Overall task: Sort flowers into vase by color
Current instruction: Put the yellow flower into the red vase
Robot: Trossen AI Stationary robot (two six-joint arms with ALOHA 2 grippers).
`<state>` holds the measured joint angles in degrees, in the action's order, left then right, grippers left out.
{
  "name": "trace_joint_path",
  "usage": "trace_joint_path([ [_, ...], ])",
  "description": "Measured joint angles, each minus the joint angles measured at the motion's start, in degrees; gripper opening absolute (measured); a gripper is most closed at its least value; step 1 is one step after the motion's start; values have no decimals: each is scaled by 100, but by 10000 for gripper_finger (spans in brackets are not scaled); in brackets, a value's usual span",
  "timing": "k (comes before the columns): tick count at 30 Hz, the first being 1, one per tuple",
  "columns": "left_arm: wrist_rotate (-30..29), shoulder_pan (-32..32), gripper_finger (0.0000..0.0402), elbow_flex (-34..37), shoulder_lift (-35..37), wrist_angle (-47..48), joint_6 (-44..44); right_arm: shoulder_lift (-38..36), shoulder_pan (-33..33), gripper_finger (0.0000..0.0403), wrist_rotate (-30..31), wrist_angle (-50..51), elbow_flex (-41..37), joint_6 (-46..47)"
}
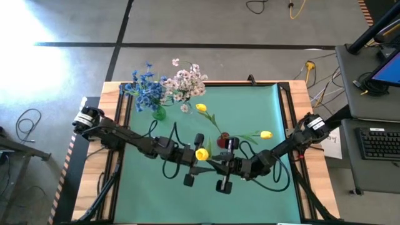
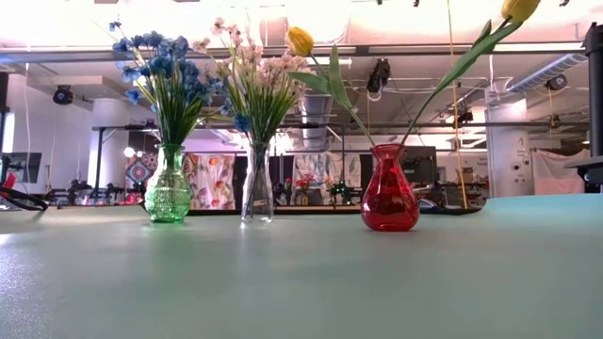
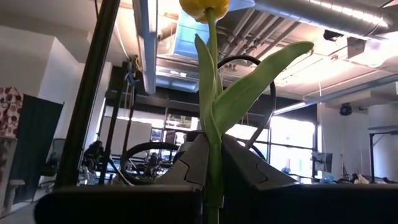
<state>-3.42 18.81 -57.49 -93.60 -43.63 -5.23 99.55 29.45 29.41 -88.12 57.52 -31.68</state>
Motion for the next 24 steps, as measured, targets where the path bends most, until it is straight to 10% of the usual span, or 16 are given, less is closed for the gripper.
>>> trace_joint_path([
  [6, -37, -12, 13, 0, 16, 169, 0, 0, 2, 22, 40, 94, 0, -48],
  [16, -329, -17, 1, 4, 506, 1260, -98, -200, 275, 73, 870, 416, 11, -136],
  [24, -1003, -17, 0, 12, 897, 2536, -267, -864, 457, 166, 2183, 3008, 267, 975],
])
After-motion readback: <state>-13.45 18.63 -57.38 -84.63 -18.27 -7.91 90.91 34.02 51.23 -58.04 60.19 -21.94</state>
